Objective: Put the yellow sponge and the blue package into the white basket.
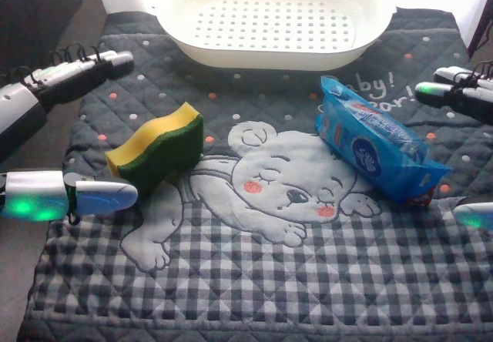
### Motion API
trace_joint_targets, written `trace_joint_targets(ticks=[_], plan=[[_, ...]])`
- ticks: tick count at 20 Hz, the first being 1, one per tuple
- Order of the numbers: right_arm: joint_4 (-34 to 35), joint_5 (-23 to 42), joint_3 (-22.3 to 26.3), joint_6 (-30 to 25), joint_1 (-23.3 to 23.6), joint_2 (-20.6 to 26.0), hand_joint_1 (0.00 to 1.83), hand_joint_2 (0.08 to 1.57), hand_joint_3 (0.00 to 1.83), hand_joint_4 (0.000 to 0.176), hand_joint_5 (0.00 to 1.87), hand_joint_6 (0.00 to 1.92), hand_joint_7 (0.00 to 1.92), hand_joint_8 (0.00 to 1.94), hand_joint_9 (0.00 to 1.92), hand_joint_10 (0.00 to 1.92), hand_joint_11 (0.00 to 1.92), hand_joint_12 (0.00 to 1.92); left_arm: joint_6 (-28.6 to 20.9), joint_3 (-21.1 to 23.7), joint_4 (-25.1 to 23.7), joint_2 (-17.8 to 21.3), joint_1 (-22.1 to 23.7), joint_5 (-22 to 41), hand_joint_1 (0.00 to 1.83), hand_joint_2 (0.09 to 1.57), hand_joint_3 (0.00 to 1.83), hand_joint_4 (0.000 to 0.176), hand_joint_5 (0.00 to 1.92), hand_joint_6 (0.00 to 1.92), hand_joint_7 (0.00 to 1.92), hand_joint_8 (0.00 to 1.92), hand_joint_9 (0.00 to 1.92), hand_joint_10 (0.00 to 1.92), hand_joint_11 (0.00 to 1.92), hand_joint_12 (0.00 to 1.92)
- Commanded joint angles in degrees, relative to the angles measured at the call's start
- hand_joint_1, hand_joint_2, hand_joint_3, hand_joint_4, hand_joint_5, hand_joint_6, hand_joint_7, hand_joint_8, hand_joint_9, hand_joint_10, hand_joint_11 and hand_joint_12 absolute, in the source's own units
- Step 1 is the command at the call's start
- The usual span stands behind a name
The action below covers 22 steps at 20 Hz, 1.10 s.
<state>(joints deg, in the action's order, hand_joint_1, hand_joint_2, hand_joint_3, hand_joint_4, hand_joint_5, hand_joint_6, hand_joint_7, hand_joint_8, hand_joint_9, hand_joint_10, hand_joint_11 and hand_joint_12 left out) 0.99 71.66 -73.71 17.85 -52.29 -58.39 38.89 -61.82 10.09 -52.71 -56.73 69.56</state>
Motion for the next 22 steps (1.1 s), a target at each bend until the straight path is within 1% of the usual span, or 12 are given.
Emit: trace_joint_targets(ticks=[1,3,6,8,9,11,12,13,15,17,18,22], plan=[[2.28,6.77,-0.26,-0.43,0.43,0.15,0.79,0.91,0.0,0.176,0.16,0.0,0.04,0.0,0.0,0.0,0.0,0.2,-0.53,-0.13,0.72,0.21,0.28,6.96,0.73,0.88,0.01,0.0,0.25,0.01,0.13,0.01,0.06,0.01,0.0,0.24],[2.72,7.11,-0.43,-0.36,0.46,-0.73,0.75,0.82,0.0,0.176,0.12,0.0,0.0,0.0,0.0,0.0,0.0,0.26,-0.56,-0.78,0.86,-1.0,1.02,6.82,0.72,0.89,0.01,0.0,0.26,0.01,0.13,0.01,0.07,0.01,0.0,0.24],[3.74,9.09,-0.69,-0.36,0.76,-2.17,0.7,0.78,0.0,0.176,0.0,0.0,0.0,0.0,0.0,0.0,0.0,0.07,-1.29,-2.85,-0.56,-3.8,3.89,4.65,0.7,0.91,0.0,0.0,0.26,0.0,0.13,0.0,0.06,0.0,0.0,0.21],[3.59,9.4,-0.75,-0.26,2.97,-3.19,0.69,0.77,0.0,0.176,0.0,0.0,0.0,0.0,0.0,0.0,0.0,0.04,-1.29,-3.47,-0.95,-4.71,4.97,3.74,0.68,0.89,0.0,0.037,0.3,0.01,0.13,0.0,0.06,0.0,0.0,0.23],[3.53,9.4,-0.79,-0.26,3.18,-3.31,0.69,0.77,0.0,0.176,0.0,0.0,0.0,0.0,0.0,0.0,0.0,0.01,-1.29,-3.48,-0.95,-4.75,5.0,3.71,0.68,0.88,0.0,0.036,0.32,0.01,0.13,0.0,0.06,0.0,0.0,0.26],[3.11,9.39,-0.97,-0.23,4.12,-3.97,0.7,0.77,0.0,0.176,0.0,0.0,0.0,0.0,0.0,0.0,0.02,0.01,-1.31,-3.58,-0.89,-4.96,5.06,3.54,0.75,0.9,0.0,0.014,0.32,0.0,0.15,0.0,0.07,0.0,0.0,0.33],[2.66,9.35,-1.36,-0.2,5.21,-4.89,0.7,0.78,0.0,0.176,0.0,0.0,0.0,0.0,0.0,0.0,0.03,0.01,-1.51,-3.78,-0.79,-5.33,5.09,3.2,0.75,0.89,0.0,0.021,0.34,0.0,0.16,0.0,0.09,0.0,0.0,0.37],[2.47,9.2,-1.83,-0.14,5.97,-5.91,0.69,0.78,0.0,0.176,0.0,0.0,0.0,0.0,0.0,0.0,0.06,0.03,-1.96,-4.27,-0.78,-5.91,5.25,2.51,0.77,0.88,0.0,0.012,0.35,0.01,0.18,0.01,0.1,0.01,0.0,0.37],[2.47,8.31,-2.83,-0.14,7.0,-7.56,0.65,0.77,0.0,0.176,0.0,0.0,0.0,0.0,0.0,0.0,0.09,0.05,-2.27,-5.37,-1.02,-7.27,6.06,0.64,0.95,0.94,0.0,0.0,0.39,0.01,0.24,0.01,0.1,0.0,0.0,0.23],[2.33,6.65,-4.12,-0.14,8.3,-9.19,0.72,0.82,0.02,0.176,0.0,0.0,0.0,0.0,0.0,0.0,0.08,0.05,-2.27,-6.11,-1.08,-8.18,6.58,-0.54,0.8,0.92,0.0,0.068,0.33,0.0,0.23,0.0,0.17,0.0,0.0,0.56],[1.81,4.97,-4.93,-0.14,9.34,-10.13,0.76,0.83,0.02,0.176,0.0,0.0,0.01,0.0,0.0,0.0,0.08,0.05,-2.31,-6.39,-1.05,-8.54,6.7,-0.97,0.76,0.91,0.0,0.104,0.34,0.0,0.21,0.0,0.15,0.01,0.0,0.48],[0.36,-0.75,-8.19,-0.14,11.35,-13.28,0.72,0.83,0.01,0.176,0.01,0.0,0.0,0.0,0.0,0.0,0.0,0.0,-3.42,-8.36,-0.9,-10.75,7.13,-3.42,0.82,1.02,0.01,0.003,0.47,0.01,0.34,0.01,0.28,0.02,0.0,0.82]])
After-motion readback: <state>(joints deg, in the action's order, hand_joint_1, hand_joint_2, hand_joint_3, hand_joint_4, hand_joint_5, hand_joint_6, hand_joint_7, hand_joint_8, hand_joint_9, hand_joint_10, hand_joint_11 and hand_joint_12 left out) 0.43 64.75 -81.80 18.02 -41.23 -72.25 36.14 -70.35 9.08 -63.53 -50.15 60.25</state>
